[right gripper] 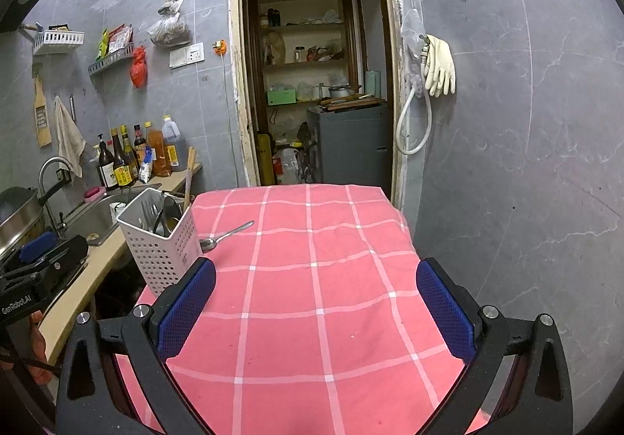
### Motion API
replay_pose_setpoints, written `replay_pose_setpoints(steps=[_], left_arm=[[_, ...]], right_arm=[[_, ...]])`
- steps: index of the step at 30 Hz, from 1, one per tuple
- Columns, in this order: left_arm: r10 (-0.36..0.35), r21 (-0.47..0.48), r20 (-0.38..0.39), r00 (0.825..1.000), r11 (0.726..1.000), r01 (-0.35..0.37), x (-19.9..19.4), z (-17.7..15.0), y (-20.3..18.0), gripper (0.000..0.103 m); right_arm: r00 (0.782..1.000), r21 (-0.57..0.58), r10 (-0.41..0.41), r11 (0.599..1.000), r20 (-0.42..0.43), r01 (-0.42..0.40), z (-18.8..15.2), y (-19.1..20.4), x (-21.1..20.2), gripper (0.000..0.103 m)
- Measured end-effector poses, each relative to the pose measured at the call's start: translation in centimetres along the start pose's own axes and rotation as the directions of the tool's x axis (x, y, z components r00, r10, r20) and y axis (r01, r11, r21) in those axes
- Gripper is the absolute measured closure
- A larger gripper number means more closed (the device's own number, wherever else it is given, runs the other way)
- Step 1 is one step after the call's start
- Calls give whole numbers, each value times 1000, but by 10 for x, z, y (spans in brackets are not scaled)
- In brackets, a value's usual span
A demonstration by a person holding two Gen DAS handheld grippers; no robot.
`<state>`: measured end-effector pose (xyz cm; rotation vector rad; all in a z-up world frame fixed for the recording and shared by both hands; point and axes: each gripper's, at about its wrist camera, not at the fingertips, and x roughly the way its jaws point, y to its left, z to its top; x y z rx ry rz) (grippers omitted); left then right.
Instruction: Organize utensils
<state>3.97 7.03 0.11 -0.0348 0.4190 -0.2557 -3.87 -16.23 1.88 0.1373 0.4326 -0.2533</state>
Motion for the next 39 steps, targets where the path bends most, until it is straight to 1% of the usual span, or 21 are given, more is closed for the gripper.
replay_pose_setpoints(steps=[5,18,39], left_arm=[[4,-12,-1,1000,1000,-4,1,1,3,0],[1,-9,-5,1000,1000,-1,2,0,1,0],[-3,-3,-7,1000,1000,3,3,0,0,0]], right_arm=[[1000,4,-1,1000,-7,1,-1,-2,3,2],[1000,14,-4,1000,-14,4,-2,-7,7,2],[1000,8,2,1000,-16,-1,0,-5,4,2]])
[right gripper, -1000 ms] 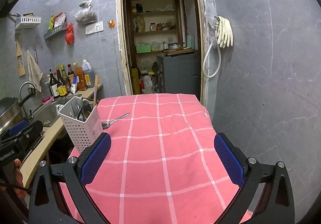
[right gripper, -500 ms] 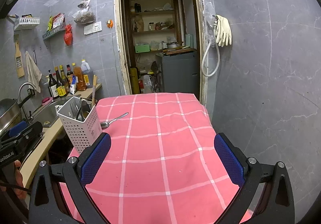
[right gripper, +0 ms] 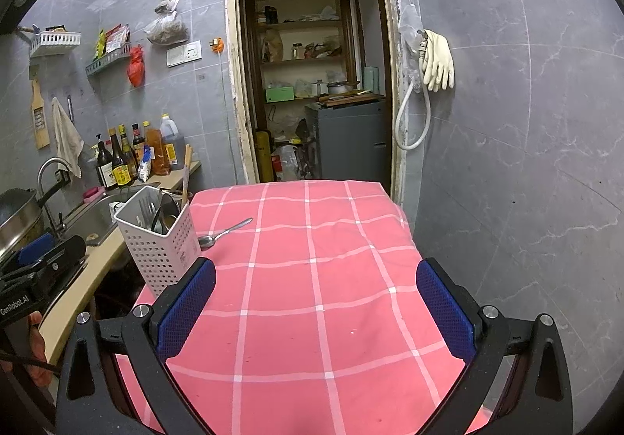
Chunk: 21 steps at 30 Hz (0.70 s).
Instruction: Organize utensils
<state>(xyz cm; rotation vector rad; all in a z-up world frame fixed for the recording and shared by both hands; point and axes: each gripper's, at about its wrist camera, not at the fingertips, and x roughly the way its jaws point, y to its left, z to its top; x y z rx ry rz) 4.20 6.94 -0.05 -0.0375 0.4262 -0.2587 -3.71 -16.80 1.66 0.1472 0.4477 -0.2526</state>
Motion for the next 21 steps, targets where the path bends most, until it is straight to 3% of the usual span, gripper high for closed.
replay_pose_setpoints(steps=[21], left_arm=[[-1,1,-1,1000,1000,1,1,0,1,0]], right_arm=[[1000,-1,0,1000,-2,0,0,2,0,2]])
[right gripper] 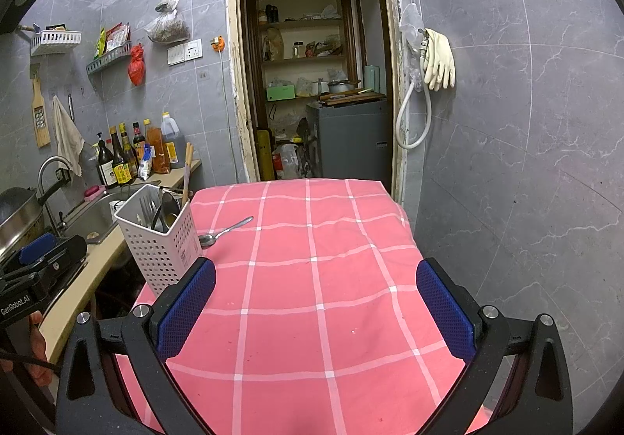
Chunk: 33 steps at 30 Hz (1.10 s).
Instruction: Organize utensils
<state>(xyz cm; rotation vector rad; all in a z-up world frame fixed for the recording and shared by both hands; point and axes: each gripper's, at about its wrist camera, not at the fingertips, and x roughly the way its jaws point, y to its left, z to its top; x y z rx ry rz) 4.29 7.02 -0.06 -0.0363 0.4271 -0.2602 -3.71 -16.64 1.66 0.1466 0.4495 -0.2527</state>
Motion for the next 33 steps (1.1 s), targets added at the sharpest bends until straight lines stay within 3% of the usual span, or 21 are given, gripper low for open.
replay_pose_setpoints(steps=[33], left_arm=[[7,-3,-23,1000,1000,-7,4,-5,5,0]], right_arm=[[1000,-2,0,1000,-4,0,-1,3,-1,2]])
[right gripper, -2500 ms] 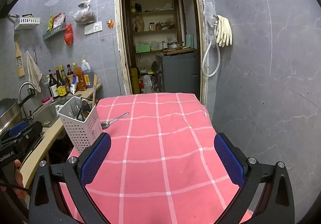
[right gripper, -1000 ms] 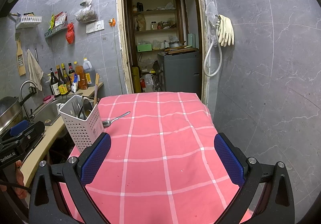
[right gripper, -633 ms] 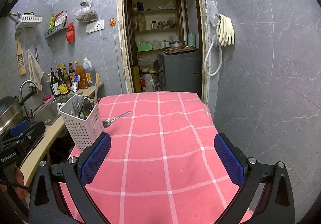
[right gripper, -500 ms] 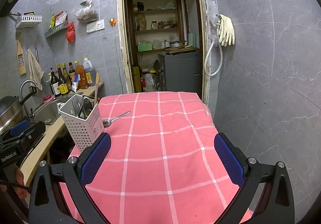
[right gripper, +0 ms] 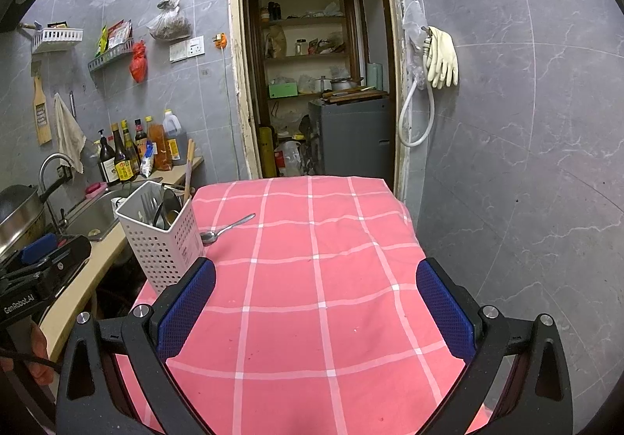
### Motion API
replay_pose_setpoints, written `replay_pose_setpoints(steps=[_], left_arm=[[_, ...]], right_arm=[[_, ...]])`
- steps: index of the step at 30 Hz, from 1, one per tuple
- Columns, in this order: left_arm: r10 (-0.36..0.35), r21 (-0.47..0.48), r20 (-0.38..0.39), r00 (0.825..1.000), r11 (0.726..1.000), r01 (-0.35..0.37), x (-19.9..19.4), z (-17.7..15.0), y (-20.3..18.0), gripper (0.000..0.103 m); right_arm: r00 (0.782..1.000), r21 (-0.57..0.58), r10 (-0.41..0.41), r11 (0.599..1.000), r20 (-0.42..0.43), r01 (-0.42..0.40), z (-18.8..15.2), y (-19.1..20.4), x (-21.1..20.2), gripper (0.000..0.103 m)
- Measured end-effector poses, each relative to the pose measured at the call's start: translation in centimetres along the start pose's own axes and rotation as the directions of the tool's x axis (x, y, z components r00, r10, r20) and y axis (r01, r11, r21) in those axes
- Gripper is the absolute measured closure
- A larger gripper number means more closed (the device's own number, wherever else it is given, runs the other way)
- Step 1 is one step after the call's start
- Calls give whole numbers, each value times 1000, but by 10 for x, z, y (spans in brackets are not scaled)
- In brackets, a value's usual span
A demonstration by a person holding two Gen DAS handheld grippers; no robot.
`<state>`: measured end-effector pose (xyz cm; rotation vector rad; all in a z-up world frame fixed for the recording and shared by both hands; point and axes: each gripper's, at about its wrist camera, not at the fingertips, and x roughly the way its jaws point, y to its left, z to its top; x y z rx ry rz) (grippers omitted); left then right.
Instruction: Organize utensils
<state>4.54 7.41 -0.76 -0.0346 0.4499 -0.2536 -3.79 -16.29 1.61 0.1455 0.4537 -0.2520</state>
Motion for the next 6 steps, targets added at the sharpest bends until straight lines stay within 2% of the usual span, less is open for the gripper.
replay_pose_setpoints(steps=[6], left_arm=[[2,-1,-6,1000,1000,-2,1,0,2,0]], right_arm=[[1000,0,2,1000,-5,-2,-2,1,3,2]])
